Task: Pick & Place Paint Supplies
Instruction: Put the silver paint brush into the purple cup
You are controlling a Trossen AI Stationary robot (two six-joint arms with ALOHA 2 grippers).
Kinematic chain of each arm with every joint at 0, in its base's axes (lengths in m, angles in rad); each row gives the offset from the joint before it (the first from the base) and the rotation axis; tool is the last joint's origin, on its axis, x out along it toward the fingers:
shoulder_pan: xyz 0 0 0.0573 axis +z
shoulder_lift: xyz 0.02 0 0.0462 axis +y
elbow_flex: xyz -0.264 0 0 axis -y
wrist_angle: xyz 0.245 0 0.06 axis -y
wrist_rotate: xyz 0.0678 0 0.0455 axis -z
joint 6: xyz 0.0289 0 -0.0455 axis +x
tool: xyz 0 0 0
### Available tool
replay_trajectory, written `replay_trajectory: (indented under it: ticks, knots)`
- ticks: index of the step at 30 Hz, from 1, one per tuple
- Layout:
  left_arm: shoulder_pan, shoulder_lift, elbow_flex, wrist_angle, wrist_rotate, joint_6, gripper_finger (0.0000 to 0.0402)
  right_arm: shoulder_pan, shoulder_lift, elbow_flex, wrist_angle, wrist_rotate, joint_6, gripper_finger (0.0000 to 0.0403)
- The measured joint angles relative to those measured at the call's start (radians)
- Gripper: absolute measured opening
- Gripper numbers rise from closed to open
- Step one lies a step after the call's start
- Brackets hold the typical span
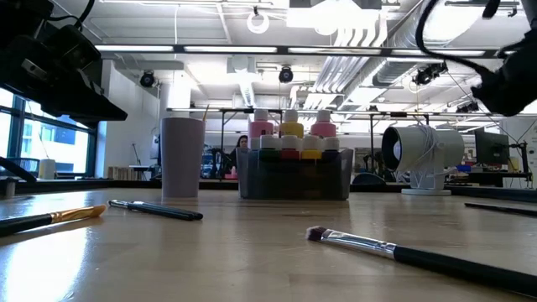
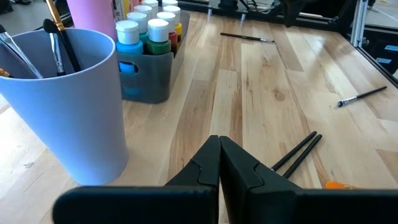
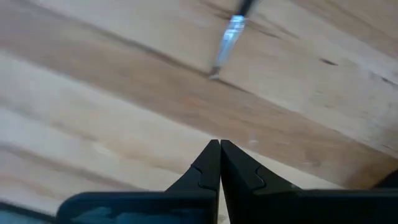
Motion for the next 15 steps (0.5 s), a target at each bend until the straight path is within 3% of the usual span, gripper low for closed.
replay_trajectory:
  ticks: [6,15]
  knots:
    - [0.0,0.0,0.0,0.0,0.0,0.0,0.0,0.015,0.0,0.076,-0.052,0.062,-0.022,0.0003]
    - [0.0,0.0,0.0,0.0,0.0,-0.001,0.0,0.134,0.001,0.106,-0.071,0.27,0.04,0.0003]
